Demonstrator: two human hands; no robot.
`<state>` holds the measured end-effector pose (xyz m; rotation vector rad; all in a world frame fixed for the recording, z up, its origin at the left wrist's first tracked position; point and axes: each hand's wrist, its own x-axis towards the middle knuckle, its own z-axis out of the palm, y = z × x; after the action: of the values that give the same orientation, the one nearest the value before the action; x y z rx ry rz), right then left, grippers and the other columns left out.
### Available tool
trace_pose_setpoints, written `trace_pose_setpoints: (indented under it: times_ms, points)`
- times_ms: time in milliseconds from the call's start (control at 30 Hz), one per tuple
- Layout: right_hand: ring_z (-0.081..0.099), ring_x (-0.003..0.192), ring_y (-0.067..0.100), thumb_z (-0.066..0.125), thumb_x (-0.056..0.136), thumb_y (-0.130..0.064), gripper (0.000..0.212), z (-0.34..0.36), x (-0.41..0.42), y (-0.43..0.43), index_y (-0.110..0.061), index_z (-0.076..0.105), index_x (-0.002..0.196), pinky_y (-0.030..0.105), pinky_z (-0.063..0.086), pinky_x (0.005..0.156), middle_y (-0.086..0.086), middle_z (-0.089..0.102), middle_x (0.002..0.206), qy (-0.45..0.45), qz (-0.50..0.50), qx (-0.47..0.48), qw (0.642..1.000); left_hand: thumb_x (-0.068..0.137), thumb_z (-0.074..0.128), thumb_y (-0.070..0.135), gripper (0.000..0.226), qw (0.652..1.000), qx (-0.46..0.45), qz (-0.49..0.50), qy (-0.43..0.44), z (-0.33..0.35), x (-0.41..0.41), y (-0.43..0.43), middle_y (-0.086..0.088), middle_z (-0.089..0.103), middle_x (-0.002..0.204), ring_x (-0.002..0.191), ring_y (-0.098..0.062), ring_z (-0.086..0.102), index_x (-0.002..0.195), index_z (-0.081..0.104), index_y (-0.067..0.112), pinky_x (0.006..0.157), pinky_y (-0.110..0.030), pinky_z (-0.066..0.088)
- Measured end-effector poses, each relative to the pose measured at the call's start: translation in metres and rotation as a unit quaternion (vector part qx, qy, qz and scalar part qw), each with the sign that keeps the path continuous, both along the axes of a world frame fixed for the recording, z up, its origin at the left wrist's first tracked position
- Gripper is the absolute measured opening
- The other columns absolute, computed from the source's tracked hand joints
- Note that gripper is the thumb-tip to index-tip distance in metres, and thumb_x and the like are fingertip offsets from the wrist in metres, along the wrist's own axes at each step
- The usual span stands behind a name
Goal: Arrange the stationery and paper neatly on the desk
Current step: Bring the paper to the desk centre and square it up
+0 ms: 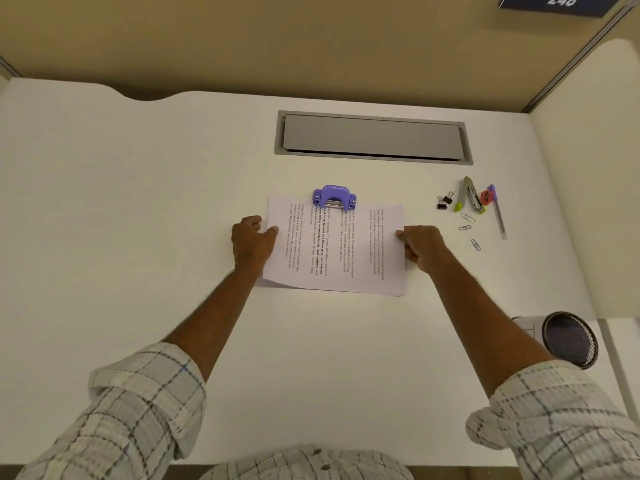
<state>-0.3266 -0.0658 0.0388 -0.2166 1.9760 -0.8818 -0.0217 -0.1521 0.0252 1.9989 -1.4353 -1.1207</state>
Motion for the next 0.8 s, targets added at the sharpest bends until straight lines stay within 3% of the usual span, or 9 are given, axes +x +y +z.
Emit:
trace_pose_setpoints:
  times_ms: [133,267,433,567,733,800]
  points:
    - [0.045,0.056,0.018,0.067,0.088,-0.001,0.014,0.001,0.002,0.001,-0.009,0.060,0.081,0.028,0.038,0.051,0.007,0.054,0.070,0.012,0.010,-0.013,1.000,0.092,0.073,0.025,0.049,1.000,0.017,0.015,0.014,-0.001,0.004,-0.001,-0.012,0.066,0.132,0.118,-0.030,0.064,0.135,0.059,0.007,0.100,-0.036,0.051]
    - [0.052,0.065,0.020,0.071,0.085,-0.001,0.016,-0.001,0.001,0.003,-0.011,0.060,0.082,0.032,0.045,0.061,0.010,0.060,0.078,0.024,0.003,-0.029,0.999,0.091,0.073,0.022,0.042,0.999,0.021,0.025,0.029,-0.002,0.009,-0.001,-0.008,0.071,0.124,0.115,-0.027,0.066,0.131,0.065,0.008,0.102,-0.036,0.051]
    - [0.065,0.070,0.016,0.068,0.088,0.001,0.018,0.002,0.005,0.011,-0.011,0.069,0.101,0.023,0.051,0.055,0.007,0.071,0.087,-0.015,0.011,-0.040,0.999,0.090,0.074,0.019,0.037,0.999,0.022,0.028,0.037,-0.004,0.012,0.003,-0.010,0.073,0.122,0.113,-0.029,0.068,0.125,0.068,0.007,0.105,-0.044,0.053]
    - [0.070,0.078,0.021,0.064,0.091,0.001,0.019,0.000,0.006,0.017,-0.010,0.069,0.105,0.028,0.053,0.058,0.008,0.073,0.093,-0.023,0.015,-0.042,0.999,0.090,0.074,0.020,0.040,0.999,0.017,0.018,0.027,-0.003,0.013,0.009,-0.010,0.072,0.124,0.116,-0.029,0.066,0.127,0.066,0.007,0.106,-0.042,0.052]
    - [0.071,0.095,0.031,0.066,0.088,0.003,0.024,-0.006,0.003,0.027,-0.005,0.069,0.110,0.038,0.059,0.076,0.015,0.073,0.106,-0.025,0.030,-0.038,0.999,0.094,0.070,0.023,0.045,0.999,-0.018,-0.020,-0.020,0.007,0.011,0.019,-0.011,0.065,0.132,0.120,-0.028,0.063,0.135,0.060,0.008,0.101,-0.033,0.048]
    - [0.071,0.095,0.032,0.067,0.088,0.003,0.027,-0.005,0.001,0.032,-0.003,0.068,0.114,0.039,0.059,0.075,0.016,0.072,0.107,-0.038,0.041,-0.030,0.998,0.096,0.067,0.023,0.042,0.997,-0.044,-0.047,-0.037,0.011,0.008,0.023,-0.010,0.063,0.135,0.121,-0.027,0.063,0.135,0.059,0.010,0.098,-0.028,0.046]
